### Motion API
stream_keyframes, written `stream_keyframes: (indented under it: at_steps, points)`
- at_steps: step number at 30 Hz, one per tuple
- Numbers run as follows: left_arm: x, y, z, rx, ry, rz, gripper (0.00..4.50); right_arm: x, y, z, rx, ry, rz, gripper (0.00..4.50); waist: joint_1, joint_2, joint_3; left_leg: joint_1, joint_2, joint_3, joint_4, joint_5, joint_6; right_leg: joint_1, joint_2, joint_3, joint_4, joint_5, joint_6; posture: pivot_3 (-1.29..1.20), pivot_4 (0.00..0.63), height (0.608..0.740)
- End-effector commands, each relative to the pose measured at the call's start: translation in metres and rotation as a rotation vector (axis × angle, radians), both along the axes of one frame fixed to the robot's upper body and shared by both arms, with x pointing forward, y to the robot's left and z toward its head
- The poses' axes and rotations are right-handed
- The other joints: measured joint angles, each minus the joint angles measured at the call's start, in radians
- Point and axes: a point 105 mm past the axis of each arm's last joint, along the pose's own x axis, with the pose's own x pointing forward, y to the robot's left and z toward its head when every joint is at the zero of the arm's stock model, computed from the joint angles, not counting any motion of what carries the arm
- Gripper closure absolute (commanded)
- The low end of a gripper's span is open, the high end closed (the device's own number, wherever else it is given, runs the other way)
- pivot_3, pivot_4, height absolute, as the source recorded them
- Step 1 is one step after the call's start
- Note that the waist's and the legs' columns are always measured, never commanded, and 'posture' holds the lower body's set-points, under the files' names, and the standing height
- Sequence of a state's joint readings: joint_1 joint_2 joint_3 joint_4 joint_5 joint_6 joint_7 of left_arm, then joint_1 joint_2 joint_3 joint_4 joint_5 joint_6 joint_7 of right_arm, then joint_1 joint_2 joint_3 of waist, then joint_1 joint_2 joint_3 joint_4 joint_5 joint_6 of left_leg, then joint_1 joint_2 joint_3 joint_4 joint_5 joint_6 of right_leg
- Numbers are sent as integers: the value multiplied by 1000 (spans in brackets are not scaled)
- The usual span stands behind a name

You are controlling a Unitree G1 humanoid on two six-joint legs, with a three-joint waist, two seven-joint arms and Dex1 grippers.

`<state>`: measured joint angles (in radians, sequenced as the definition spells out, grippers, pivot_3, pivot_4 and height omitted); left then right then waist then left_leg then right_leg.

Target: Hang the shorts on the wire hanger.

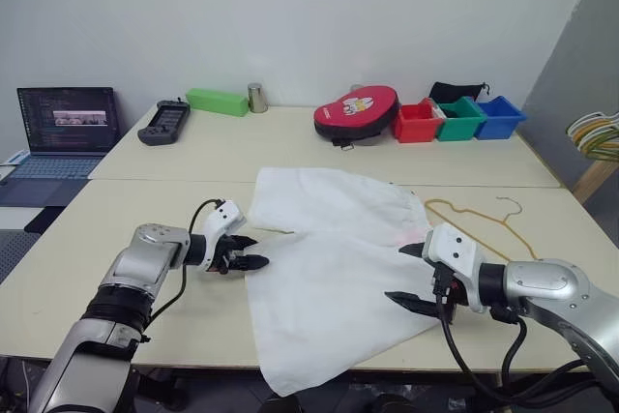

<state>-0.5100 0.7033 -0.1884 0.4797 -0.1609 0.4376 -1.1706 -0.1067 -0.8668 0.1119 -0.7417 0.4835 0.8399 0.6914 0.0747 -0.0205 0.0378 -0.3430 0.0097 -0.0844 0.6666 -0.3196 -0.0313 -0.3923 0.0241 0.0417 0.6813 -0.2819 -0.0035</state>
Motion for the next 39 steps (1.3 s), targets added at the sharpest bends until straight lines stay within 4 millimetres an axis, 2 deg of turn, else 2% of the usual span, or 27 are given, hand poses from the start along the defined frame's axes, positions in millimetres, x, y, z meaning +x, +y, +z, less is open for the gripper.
stream_keyframes:
  at_steps: [1,5,10,11,14,20,24,29,34,39]
  points:
    - [5,-2,3,7,-24,-14,2582,4,2,10,0,-55,0,201,0,0,0,0,0,0,0,0,0,0,0,0,0,0,0,147,0,740]
    - [12,-3,4,16,-55,-8,3317,6,0,12,-2,-63,-7,201,1,0,0,0,0,0,0,0,0,0,0,0,0,0,0,147,0,740]
    - [30,-8,7,21,-109,30,4431,8,-2,13,-7,-73,-18,201,6,0,0,1,0,-1,1,0,0,3,0,-1,0,0,0,134,0,740]
    - [32,-9,7,28,-114,25,4475,9,-2,12,-9,-75,-19,201,5,0,0,2,-1,-1,1,0,0,3,0,-1,0,0,0,131,0,740]
    - [41,-11,7,55,-142,27,4475,10,-3,13,-12,-79,-26,201,3,-1,0,2,-1,0,1,0,0,3,0,-1,0,0,0,125,0,740]
    - [84,-9,26,166,-311,143,4475,13,-5,13,-17,-90,-40,201,3,-2,0,2,-1,0,1,0,0,4,0,-2,0,0,0,122,0,740]
    - [100,-12,37,207,-390,184,4475,15,-6,13,-18,-91,-44,201,-2,-2,0,2,-1,1,1,0,0,3,0,-1,-1,0,1,117,0,740]
    - [106,-26,40,233,-426,156,4475,16,-7,13,-16,-94,-55,201,-3,-2,0,3,-1,1,1,0,0,3,0,-1,0,1,1,113,0,740]
    - [105,-24,32,272,-439,158,4475,17,-7,12,-10,-93,-67,201,-3,-2,0,3,-1,1,1,0,0,4,0,-1,0,1,1,112,0,740]
    - [94,-7,33,226,-406,120,3363,15,-8,10,-16,-89,-67,201,-6,-2,0,3,-1,1,1,0,0,4,0,-1,0,1,1,128,0,740]
